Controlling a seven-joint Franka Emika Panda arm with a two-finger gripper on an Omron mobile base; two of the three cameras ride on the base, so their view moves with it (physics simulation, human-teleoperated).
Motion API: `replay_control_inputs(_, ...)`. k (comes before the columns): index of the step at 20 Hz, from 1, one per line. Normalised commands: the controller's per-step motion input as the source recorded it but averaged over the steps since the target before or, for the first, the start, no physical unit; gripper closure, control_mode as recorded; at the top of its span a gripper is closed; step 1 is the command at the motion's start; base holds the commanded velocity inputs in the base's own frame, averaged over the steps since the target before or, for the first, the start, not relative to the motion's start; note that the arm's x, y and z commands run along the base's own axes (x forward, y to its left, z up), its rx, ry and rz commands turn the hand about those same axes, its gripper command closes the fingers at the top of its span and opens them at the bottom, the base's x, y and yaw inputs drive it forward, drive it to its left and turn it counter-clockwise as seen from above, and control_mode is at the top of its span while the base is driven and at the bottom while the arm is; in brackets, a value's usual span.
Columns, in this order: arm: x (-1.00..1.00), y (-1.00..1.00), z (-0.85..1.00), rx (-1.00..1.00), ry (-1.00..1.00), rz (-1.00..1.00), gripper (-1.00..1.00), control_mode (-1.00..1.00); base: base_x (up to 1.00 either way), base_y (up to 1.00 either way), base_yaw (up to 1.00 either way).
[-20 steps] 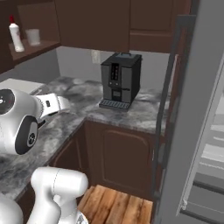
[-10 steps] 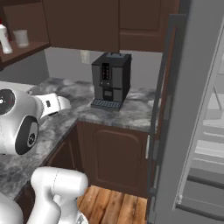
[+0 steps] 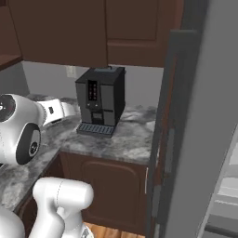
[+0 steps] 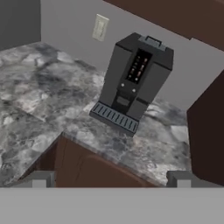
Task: There is a bowl on the dining counter. Grab a lemon wedge from the fridge and place it in the bowl. Then get the liquor bottle and glass cup from the cabinet and place them next to the bowl.
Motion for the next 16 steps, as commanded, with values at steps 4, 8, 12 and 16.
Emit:
replay_control_inputs(4, 0.00, 0.00, 0.00, 0.00, 0.00, 0.00, -1.00, 1.00, 0.99, 0.16, 0.02)
replay_control_inputs(8, 0.00, 0.00, 0.00, 0.00, 0.00, 0.00, -1.00, 1.00, 0.97, 0.32, 0.12)
replay_control_inputs(12, 0.00, 0.00, 0.00, 0.00, 0.00, 0.00, -1.00, 1.00, 0.84, 0.31, 0.31)
replay_control_inputs(16, 0.00, 0.00, 0.00, 0.00, 0.00, 0.00, -1.00, 1.00, 0.70, 0.24, 0.46)
